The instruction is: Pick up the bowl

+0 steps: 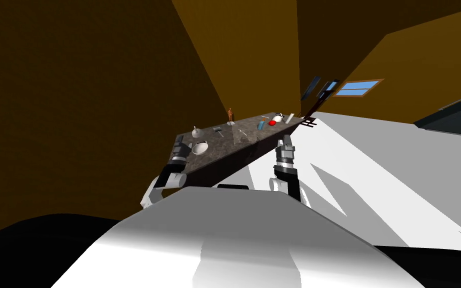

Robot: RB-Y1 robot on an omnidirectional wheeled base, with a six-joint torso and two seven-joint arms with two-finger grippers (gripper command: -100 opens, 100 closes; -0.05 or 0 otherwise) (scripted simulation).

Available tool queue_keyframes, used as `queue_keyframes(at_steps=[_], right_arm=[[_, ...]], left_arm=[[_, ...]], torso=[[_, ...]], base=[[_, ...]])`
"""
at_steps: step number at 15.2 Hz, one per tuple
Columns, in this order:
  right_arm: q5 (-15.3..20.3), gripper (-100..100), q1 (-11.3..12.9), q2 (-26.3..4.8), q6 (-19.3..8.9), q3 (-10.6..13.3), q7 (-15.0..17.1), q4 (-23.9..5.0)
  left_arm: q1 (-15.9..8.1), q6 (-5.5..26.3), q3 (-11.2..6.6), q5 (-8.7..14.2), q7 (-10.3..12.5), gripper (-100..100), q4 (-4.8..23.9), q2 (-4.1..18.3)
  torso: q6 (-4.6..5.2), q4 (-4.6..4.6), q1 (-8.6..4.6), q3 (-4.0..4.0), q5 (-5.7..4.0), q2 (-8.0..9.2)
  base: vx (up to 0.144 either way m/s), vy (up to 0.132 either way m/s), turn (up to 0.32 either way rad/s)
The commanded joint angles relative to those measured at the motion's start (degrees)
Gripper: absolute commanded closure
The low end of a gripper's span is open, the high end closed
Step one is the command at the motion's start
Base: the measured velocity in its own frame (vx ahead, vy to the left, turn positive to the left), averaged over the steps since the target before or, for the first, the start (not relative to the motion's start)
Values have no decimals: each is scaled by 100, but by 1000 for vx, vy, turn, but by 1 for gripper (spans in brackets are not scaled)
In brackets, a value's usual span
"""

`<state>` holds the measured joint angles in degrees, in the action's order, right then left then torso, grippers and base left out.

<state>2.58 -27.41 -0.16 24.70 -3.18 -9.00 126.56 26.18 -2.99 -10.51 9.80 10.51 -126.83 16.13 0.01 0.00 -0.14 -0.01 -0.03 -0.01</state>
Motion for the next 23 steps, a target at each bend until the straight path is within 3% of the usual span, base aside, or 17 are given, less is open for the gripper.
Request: queue_keyframes(at_steps=[1,5,6,8,9,12,13,15,16,18,19,22,23], right_arm=[[0,0,0,0,0,0,0,0],[0,0,0,0,0,0,0,0],[0,0,0,0,0,0,0,0],[0,0,0,0,0,0,0,0],[0,0,0,0,0,0,0,0],[0,0,0,0,0,0,0,0],[0,0,0,0,0,0,0,0],[0,0,0,0,0,0,0,0],[0,0,0,0,0,0,0,0],[0,0,0,0,0,0,0,0],[0,0,0,0,0,0,0,0],[0,0,0,0,0,0,0,0],[0,0,0,0,0,0,0,0]], left_arm=[[-57,286,-74,42,7,-100,57,74],[-116,659,-177,102,18,-100,137,171],[-177,808,-284,165,29,-100,220,262],[-177,1008,-284,165,29,-100,220,262],[-241,1140,-395,229,40,-100,306,348],[-241,1367,-395,229,40,-100,306,348],[-307,1584,-509,295,52,-100,394,428],[-307,1737,-509,295,52,-100,394,428],[-374,1955,-626,361,64,-100,484,503],[-374,2114,-626,361,64,-100,484,503],[-443,2291,-745,429,77,-100,575,573],[-443,2498,-745,429,77,-100,575,573],[-512,2715,-866,497,89,-100,668,639]], torso=[[0,0,0,0,0,0],[0,-1,-3,-1,-1,-2],[-1,0,-1,-1,-1,-1],[0,-1,-2,-2,-1,-2],[-1,0,-1,0,0,0],[-1,0,-2,0,-1,-1],[-1,0,1,0,0,-1],[0,0,0,-1,0,-1],[-1,0,1,-1,0,-2],[0,-1,-2,-2,0,-3],[-1,-1,-1,-2,0,-3],[-1,-1,-2,-2,0,-3],[-2,0,3,-1,0,-1]], base=[[6,-41,-52],[7,-37,-38],[9,-40,-57],[3,-35,-41],[5,-37,-56],[6,-34,-26],[5,-28,-58],[7,-33,-46],[12,-37,-63],[11,-38,-44],[12,-44,-57],[8,-32,-27],[11,-26,-63]])
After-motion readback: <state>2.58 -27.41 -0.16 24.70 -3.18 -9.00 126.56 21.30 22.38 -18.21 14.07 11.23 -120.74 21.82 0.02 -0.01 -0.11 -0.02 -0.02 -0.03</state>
